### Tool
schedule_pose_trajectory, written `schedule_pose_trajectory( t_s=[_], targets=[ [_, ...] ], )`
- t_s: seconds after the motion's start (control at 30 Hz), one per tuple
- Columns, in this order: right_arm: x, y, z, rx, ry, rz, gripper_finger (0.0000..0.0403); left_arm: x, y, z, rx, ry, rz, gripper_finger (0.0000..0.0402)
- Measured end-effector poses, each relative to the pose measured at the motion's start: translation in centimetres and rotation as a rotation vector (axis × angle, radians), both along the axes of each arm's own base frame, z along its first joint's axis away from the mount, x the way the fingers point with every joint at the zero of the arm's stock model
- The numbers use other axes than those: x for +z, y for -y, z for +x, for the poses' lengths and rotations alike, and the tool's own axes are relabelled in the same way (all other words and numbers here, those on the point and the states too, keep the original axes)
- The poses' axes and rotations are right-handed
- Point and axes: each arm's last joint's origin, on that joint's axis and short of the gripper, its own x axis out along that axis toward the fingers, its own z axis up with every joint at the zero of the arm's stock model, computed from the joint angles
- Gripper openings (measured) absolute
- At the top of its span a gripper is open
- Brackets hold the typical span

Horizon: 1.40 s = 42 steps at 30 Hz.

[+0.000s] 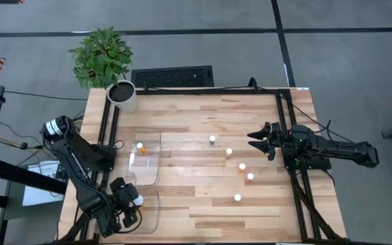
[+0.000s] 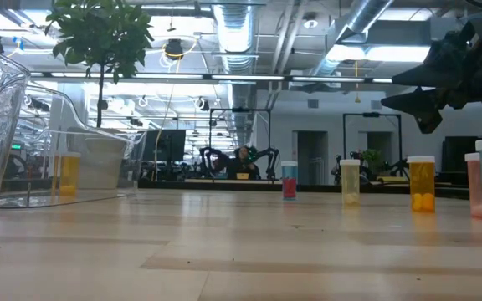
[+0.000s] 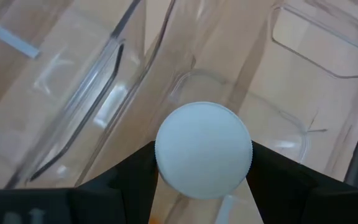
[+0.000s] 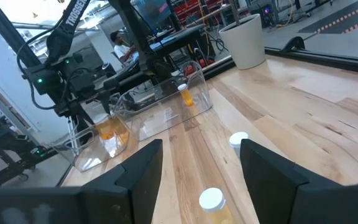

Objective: Pick and place medicine bottles into bin by pill shape (circle, oval)
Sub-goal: Put the bottom orange capsule bottle into the bottom transparent bin

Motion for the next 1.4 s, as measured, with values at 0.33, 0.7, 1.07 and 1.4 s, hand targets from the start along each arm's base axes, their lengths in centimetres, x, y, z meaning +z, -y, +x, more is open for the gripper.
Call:
schedule_pose_trajectory(
  t_s=[0.33, 0.7, 1.07, 1.4],
  targets=[
    [0.0, 0.0, 0.0, -0.001, 0.000, 0.000, 0.0225, -2.1, 0.9, 0.8, -0.060, -0.077, 0.044, 0.0213],
    [0.0, 0.0, 0.0, -0.002, 0.000, 0.000, 0.0225, -1.9, 1.2, 0.9, -0.067, -0.072, 0.096, 0.0212],
    [0.0, 0.0, 0.0, -0.002, 0.000, 0.000, 0.0225, -2.3, 0.8, 0.8, -0.050, -0.057, 0.147, 0.0212],
    [0.0, 0.0, 0.0, -0.002, 0.000, 0.000, 0.0225, -2.5, 0.7, 0.8, -0.045, -0.057, 0.149, 0.0212]
  ],
)
